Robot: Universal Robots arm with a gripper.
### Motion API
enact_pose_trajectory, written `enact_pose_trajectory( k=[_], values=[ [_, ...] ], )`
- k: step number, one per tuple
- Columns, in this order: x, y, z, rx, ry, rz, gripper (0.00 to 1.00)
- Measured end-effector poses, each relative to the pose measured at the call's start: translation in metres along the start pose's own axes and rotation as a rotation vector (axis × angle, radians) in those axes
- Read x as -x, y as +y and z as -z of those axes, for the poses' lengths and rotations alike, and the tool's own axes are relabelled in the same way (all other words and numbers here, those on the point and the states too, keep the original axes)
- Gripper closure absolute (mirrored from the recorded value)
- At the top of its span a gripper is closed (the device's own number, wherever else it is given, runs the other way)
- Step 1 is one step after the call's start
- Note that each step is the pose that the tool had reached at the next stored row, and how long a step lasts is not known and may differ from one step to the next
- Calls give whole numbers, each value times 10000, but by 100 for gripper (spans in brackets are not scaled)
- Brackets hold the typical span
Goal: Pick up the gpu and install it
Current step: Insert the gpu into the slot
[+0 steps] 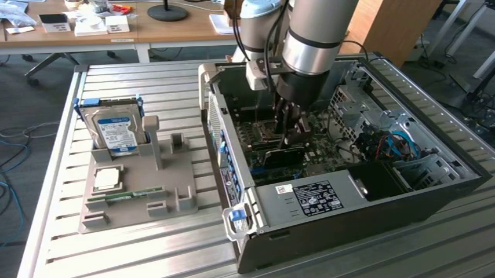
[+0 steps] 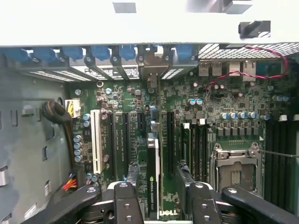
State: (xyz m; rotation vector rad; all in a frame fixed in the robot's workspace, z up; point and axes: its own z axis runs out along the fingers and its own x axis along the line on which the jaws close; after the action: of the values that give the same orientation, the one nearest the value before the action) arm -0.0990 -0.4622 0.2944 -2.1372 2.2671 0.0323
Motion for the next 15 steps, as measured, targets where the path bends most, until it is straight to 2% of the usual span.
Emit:
enact_pose_trajectory(
  k=[5, 15],
  values=[
    [2, 0, 56, 0, 0, 0, 55],
    [2, 0, 72, 1, 2, 0, 55]
  ],
)
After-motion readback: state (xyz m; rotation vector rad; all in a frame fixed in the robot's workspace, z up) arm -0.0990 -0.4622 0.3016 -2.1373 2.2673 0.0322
